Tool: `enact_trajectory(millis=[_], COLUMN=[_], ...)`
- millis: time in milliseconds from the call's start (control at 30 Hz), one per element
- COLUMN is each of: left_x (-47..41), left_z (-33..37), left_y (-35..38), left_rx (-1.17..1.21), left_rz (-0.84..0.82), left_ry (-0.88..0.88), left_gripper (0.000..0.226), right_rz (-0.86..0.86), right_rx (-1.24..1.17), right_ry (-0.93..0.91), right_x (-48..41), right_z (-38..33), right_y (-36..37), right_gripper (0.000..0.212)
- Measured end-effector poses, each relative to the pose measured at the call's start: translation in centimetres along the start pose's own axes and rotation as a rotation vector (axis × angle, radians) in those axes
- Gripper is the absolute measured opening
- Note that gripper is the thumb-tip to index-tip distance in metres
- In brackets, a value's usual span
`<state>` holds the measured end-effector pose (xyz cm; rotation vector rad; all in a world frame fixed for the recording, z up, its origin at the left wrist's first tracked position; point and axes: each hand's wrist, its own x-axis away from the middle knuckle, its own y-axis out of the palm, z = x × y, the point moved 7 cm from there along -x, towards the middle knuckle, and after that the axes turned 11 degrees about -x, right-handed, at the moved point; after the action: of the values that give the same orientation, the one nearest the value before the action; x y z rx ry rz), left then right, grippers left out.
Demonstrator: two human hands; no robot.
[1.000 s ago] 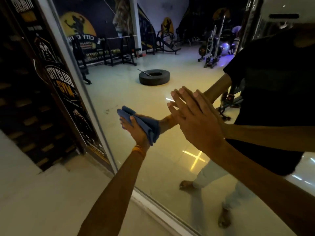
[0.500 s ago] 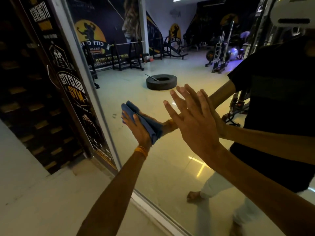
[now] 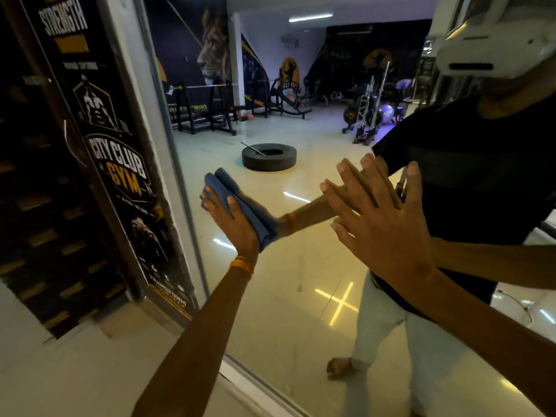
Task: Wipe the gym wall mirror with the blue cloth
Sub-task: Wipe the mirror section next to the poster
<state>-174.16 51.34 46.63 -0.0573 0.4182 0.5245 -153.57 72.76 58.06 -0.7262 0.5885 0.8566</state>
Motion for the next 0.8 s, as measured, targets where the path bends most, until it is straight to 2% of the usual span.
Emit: enact_trajectory(millis=[67,133,200,300,367,433,500,533,600,667,700,733,800], left_x=[2.9,7.4,8.9,3.4,-1.9,-5.5,-4.5,-2.6,3.3,6.7,5.4,3.2,-2.4], left_z=[1.4,3.3,3.6,2.0,0.1,-1.2,-0.4,0.8,3.4,3.7,3.0,1.8,-0.9], left_y=[1.2,2.6,2.9,1.2,-0.3,-1.2,-0.9,-0.2,1.3,1.7,1.6,1.4,0.1], left_rx=[-0.009,-0.021,-0.001,-0.039,-0.045,-0.028,-0.007,-0.012,-0.021,-0.059,-0.072,-0.076,0.020], left_rz=[-0.031,-0.120,-0.198,-0.194,-0.174,-0.103,-0.034,-0.050,-0.116,-0.176,-0.178,-0.170,-0.114], left_ry=[0.013,0.157,0.258,0.358,0.285,0.126,0.006,0.023,0.192,0.326,0.365,0.365,0.202], left_gripper=[0.086,0.072,0.068,0.071,0.083,0.095,0.099,0.094,0.072,0.068,0.068,0.067,0.066], right_rz=[0.026,0.030,0.032,0.016,-0.010,-0.037,-0.045,-0.039,-0.006,0.000,0.002,0.003,0.003], right_rx=[-0.136,-0.211,-0.049,0.048,0.011,-0.025,-0.088,-0.128,-0.196,-0.227,-0.211,-0.180,-0.137], right_ry=[0.060,0.065,-0.013,-0.046,-0.009,0.028,0.020,0.008,0.025,0.039,0.022,0.000,-0.043], right_x=[-0.8,-2.4,-3.7,-4.5,-4.2,-4.0,-4.8,-5.8,-8.2,-10.5,-11.5,-12.3,-13.7], right_z=[-0.5,-1.3,-2.5,-3.1,-3.1,-3.3,-3.8,-4.1,-4.2,-4.0,-4.1,-4.4,-5.5], right_y=[-0.3,0.1,0.7,1.5,1.4,1.1,0.9,0.7,0.4,0.5,0.7,1.0,1.9], right_gripper=[0.063,0.059,0.057,0.058,0.060,0.063,0.063,0.061,0.058,0.059,0.059,0.059,0.059])
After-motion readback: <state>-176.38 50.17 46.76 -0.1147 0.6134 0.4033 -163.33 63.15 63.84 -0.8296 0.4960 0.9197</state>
